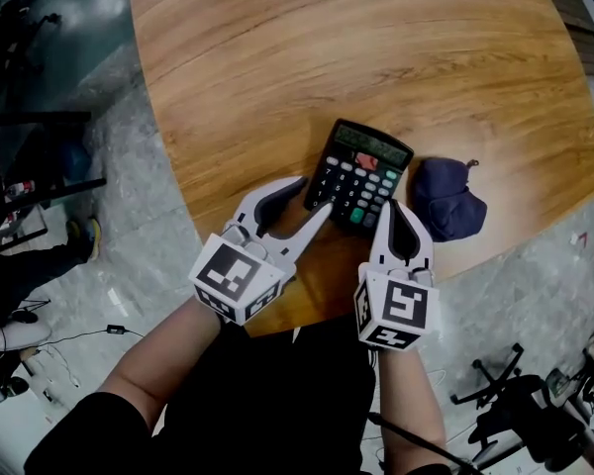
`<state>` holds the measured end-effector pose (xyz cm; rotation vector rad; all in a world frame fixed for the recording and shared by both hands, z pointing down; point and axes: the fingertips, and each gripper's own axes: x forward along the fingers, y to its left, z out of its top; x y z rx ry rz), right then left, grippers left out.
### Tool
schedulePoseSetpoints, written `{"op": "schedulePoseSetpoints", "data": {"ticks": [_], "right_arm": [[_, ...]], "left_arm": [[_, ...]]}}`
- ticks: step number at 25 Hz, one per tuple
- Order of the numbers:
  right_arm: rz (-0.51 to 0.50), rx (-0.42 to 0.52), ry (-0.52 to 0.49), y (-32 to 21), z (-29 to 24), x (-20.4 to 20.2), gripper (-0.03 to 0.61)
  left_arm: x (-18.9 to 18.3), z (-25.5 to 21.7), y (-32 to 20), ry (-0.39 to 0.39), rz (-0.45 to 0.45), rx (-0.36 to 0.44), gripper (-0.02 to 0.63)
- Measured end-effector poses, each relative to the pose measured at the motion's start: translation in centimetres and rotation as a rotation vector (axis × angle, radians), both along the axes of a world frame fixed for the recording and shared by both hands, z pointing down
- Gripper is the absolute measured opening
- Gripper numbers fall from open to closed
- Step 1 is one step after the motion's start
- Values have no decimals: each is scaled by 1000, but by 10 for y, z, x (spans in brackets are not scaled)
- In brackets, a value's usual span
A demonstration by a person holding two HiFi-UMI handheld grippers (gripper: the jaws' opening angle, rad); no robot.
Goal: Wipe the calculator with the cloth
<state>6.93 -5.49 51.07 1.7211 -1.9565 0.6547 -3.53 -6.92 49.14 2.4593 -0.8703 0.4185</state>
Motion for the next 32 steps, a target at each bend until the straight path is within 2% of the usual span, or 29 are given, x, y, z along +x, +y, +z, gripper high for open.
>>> {"op": "schedulePoseSetpoints", "data": {"ticks": [3,8,13,15,17,20,26,30,32], "right_arm": [[5,-30,40,1,2,3,15],[30,-43,6,3,5,10,15],[31,-45,8,-1,9,2,15],[34,-50,-4,-1,9,0,15],[36,-39,-14,0,7,4,15],[57,12,-22,3,1,16,15],[120,111,64,12,-32,49,17],[117,94,84,16,-41,62,23],[110,59,80,19,-35,68,99]], "left_arm": [[2,-1,-3,25,2,-20,167],[12,-7,-3,140,6,-100,170],[23,-2,8,143,124,-136,170],[25,-2,10,136,134,-140,170],[29,-3,12,146,123,-145,136],[32,-6,11,220,70,-194,105],[30,-10,13,355,-9,-249,67],[27,-11,11,380,-31,-267,64],[27,-11,12,378,-30,-271,64]]}}
